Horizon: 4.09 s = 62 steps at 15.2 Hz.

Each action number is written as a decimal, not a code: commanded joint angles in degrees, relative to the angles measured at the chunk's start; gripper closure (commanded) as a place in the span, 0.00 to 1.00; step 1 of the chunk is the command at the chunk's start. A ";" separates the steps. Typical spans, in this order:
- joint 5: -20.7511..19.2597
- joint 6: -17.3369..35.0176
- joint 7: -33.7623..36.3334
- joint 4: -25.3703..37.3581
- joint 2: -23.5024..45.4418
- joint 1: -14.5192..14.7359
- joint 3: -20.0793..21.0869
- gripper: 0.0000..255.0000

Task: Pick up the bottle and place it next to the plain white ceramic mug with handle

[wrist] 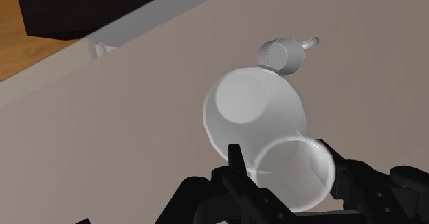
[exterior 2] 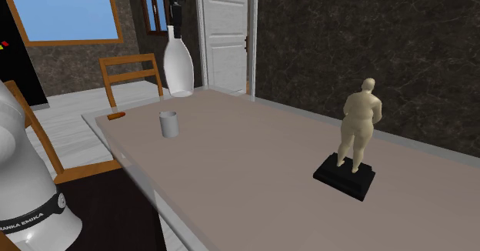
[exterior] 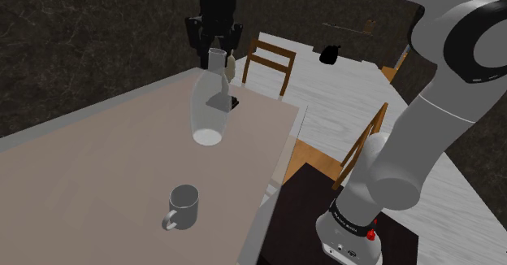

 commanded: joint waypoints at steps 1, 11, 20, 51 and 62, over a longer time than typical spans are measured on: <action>0.05 1.68 -0.14 -1.99 -0.36 -0.01 -0.03 1.00; 0.36 9.64 -0.62 -11.56 -1.99 0.04 -0.03 1.00; 0.50 16.59 -0.90 -18.82 -2.30 0.12 0.09 1.00; 0.34 31.57 -1.05 -30.98 0.56 0.30 0.52 0.00; 0.42 24.27 -1.18 -25.28 -1.05 0.13 0.22 0.00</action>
